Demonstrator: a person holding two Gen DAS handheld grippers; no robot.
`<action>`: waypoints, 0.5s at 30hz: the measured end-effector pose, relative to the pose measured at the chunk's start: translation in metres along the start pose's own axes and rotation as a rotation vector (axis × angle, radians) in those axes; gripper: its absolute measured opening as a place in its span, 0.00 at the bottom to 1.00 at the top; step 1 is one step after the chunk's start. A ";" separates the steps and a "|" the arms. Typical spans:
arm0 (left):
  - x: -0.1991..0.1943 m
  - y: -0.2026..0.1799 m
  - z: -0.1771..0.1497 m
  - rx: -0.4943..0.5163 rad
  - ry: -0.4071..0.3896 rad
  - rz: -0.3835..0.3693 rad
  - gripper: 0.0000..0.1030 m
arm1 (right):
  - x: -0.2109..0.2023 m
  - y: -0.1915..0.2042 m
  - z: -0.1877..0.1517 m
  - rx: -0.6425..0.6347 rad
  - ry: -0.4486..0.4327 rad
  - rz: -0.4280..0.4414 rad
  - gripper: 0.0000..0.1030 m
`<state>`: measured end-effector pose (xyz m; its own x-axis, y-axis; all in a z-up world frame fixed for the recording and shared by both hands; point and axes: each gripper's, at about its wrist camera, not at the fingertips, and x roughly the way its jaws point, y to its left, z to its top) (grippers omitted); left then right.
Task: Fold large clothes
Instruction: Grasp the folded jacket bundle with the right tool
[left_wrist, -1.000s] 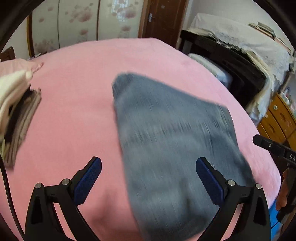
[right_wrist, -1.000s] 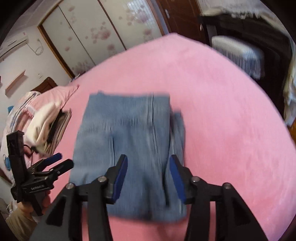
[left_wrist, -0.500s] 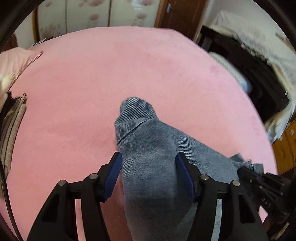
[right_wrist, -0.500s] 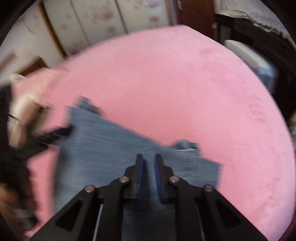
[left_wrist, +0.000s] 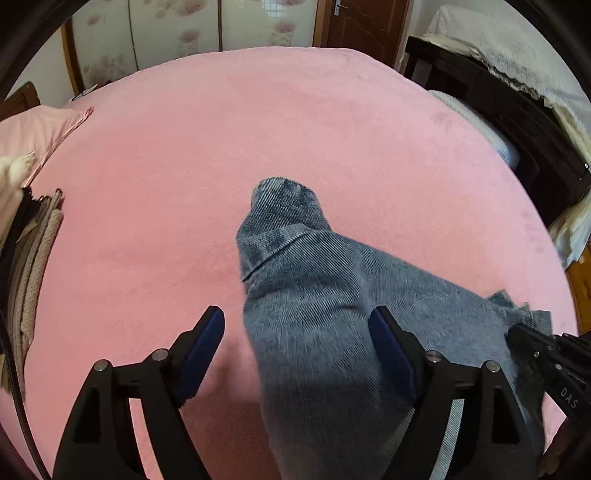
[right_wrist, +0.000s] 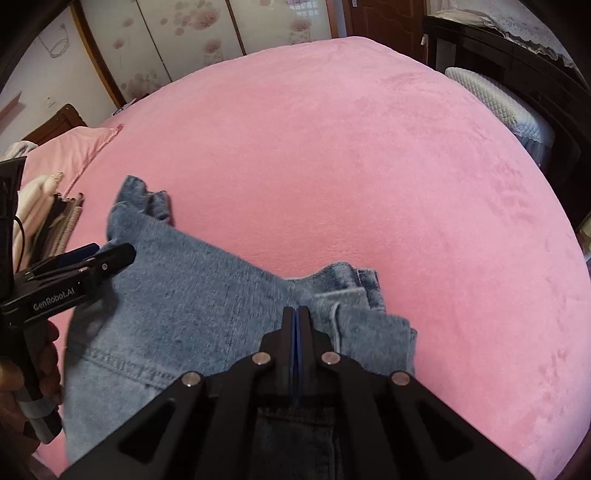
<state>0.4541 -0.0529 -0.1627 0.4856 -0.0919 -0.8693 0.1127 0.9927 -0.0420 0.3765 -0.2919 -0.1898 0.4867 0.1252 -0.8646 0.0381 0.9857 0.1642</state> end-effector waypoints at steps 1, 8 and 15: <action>-0.009 0.000 -0.001 0.001 0.000 -0.003 0.78 | -0.007 0.001 0.000 0.006 0.002 0.004 0.04; -0.088 -0.009 -0.023 0.079 -0.041 0.033 0.88 | -0.080 0.006 -0.014 -0.007 -0.075 0.026 0.32; -0.153 -0.011 -0.053 0.072 -0.115 -0.081 0.99 | -0.136 -0.007 -0.037 0.043 -0.133 0.116 0.63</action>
<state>0.3326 -0.0453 -0.0558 0.5680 -0.1836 -0.8023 0.2156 0.9740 -0.0702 0.2782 -0.3112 -0.0910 0.6007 0.2194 -0.7688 0.0106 0.9593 0.2821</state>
